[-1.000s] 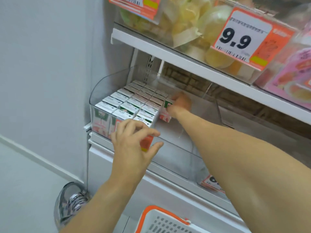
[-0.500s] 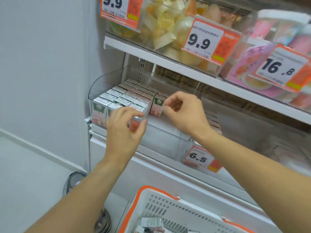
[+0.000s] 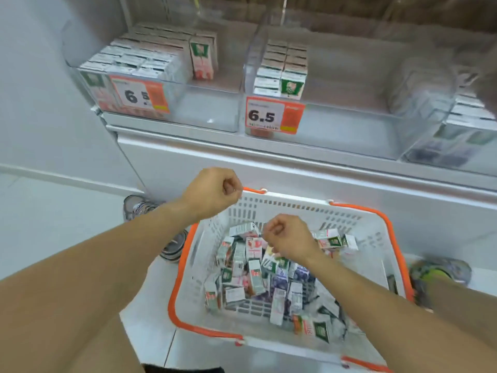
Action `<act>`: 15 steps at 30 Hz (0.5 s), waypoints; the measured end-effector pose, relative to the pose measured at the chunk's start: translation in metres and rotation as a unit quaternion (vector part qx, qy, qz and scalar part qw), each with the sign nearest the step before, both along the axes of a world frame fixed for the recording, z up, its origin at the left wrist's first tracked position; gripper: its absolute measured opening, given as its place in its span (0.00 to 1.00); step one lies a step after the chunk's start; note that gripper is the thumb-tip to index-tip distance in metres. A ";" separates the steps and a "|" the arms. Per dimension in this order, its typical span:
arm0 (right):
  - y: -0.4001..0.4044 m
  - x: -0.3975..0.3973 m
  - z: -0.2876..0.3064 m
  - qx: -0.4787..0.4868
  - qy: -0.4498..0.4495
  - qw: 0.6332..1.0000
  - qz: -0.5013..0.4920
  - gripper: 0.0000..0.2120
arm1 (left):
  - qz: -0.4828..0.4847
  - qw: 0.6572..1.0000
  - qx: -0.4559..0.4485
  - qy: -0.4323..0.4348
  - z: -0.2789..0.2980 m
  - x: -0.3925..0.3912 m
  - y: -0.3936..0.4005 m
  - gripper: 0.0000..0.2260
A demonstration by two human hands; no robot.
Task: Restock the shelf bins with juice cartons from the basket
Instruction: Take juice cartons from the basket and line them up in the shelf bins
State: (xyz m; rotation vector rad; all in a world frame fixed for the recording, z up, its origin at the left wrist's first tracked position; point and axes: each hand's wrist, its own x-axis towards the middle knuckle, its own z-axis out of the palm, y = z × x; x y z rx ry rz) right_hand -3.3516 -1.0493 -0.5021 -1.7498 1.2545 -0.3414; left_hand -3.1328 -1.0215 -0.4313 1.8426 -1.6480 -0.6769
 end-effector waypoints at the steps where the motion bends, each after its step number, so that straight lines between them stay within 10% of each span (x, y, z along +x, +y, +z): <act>1: 0.003 -0.004 -0.015 0.011 0.018 1.000 0.010 0.03 | -0.007 1.000 0.029 0.008 -0.016 -0.010 0.003 0.02; 8: 0.023 -0.034 -0.088 0.061 0.100 0.993 -0.016 0.13 | 0.045 0.960 0.261 0.091 -0.135 -0.046 0.046 0.05; 15: 0.025 -0.007 -0.135 0.121 0.126 0.984 -0.022 0.11 | -0.010 0.929 0.369 -0.012 -0.201 -0.050 0.067 0.19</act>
